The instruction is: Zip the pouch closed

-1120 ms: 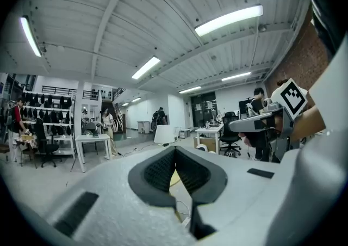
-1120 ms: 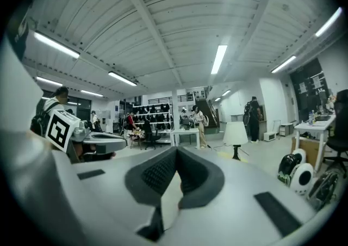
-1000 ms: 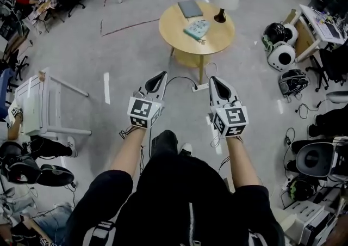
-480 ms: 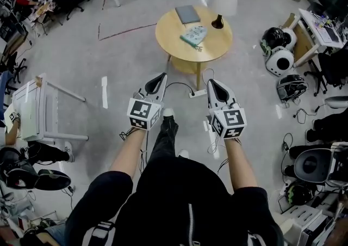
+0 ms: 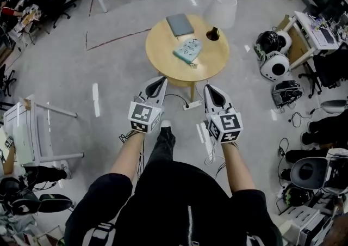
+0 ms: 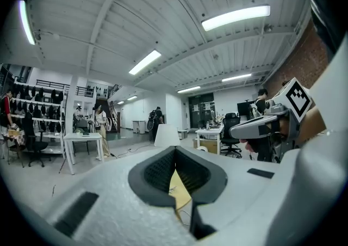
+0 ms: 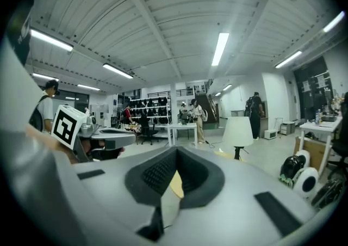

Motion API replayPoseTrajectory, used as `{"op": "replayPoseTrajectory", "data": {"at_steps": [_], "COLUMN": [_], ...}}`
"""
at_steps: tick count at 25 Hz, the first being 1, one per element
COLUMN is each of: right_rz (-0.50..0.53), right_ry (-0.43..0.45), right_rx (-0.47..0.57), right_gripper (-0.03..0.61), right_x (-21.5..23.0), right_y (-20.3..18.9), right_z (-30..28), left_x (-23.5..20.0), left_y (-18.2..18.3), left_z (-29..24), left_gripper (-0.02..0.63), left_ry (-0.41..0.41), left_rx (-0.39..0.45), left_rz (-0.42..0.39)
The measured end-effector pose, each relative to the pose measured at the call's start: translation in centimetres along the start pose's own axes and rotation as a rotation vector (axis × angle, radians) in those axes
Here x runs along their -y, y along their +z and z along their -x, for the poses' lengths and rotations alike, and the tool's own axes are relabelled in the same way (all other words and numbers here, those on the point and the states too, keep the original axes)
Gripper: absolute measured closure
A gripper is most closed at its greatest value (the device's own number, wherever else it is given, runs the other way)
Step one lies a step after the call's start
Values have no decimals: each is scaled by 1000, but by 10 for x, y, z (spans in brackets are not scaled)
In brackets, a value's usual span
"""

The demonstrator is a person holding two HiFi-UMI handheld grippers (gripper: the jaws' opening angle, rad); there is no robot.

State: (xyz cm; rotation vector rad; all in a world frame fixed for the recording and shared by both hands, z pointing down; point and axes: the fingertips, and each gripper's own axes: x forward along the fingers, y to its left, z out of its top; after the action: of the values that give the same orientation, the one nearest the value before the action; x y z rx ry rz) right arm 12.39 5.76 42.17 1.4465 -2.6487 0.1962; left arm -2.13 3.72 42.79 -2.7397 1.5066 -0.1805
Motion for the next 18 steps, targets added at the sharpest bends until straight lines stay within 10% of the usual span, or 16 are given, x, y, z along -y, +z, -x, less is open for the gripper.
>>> {"op": "replayPoseTrajectory", "data": {"at_steps": [18], "right_rz": [0], "right_ry": [-105], "right_rx": [-39], "right_gripper": [574], "right_x": [76], "right_y": [45], "right_z": [-214], "left_x": [-162], "left_y": [-4], "left_z": [-165], "left_gripper": [606], "left_ry": [-125], "left_rx": [-45], "left_rz": [-22]}}
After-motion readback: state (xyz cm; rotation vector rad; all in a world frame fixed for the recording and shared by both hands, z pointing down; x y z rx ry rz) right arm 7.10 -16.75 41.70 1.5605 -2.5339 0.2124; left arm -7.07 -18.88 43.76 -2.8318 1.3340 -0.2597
